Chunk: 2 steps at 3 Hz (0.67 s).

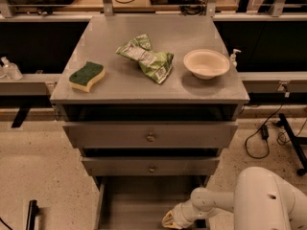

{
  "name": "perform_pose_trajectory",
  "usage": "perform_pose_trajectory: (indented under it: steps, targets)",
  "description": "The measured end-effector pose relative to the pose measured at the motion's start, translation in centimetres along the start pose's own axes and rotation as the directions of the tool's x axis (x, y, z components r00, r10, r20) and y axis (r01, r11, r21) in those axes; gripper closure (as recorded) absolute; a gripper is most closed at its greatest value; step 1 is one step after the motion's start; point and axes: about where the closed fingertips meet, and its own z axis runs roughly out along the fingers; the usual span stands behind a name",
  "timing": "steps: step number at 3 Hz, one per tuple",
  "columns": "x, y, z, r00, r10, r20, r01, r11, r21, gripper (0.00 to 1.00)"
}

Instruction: Open bottom drawer

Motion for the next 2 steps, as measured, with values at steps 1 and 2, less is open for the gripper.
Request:
perform_pose_trajectory:
  steps: [1, 2]
  targets:
    - [0.0, 0.0, 0.0, 1.0, 0.0, 0.0, 0.0, 1.0, 0.0, 1.0]
    - [0.01, -0.04, -0.01, 1.0, 0.0, 0.0, 0.0, 1.0, 0.0, 1.0]
